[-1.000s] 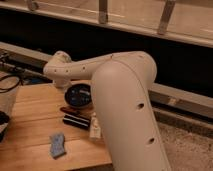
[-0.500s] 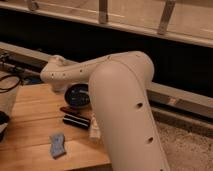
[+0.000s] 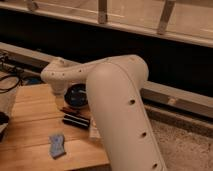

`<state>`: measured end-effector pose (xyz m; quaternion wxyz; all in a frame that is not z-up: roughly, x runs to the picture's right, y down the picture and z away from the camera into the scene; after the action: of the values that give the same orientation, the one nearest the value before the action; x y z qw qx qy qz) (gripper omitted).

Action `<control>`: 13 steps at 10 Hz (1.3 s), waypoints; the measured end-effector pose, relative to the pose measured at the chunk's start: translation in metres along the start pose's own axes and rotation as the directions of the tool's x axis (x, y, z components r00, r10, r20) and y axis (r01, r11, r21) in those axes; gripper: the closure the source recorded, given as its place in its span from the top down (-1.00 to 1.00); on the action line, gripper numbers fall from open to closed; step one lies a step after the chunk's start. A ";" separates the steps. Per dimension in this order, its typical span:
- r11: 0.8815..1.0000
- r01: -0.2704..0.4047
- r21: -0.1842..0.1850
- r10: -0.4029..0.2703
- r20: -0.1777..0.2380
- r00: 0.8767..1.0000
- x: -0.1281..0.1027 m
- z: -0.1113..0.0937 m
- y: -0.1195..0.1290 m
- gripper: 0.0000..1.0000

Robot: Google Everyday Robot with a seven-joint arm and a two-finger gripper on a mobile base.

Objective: Place the pepper in the ceramic bowl

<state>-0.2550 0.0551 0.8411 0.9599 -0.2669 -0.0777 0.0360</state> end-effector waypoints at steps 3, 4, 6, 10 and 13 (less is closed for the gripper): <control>0.999 -0.031 -0.040 0.031 0.007 0.999 0.008 0.006 0.006 0.60; 0.998 -0.038 -0.054 0.039 0.009 0.999 0.010 0.008 0.008 0.60; 0.997 -0.023 -0.077 0.025 0.028 0.999 0.005 0.011 0.014 0.60; 0.982 0.069 -0.175 -0.051 0.107 0.993 -0.004 0.020 0.027 0.60; 0.967 0.118 -0.225 -0.089 0.135 0.987 -0.009 0.027 0.035 0.60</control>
<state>-0.2689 0.0975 0.8451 0.9159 -0.3703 -0.1547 -0.0072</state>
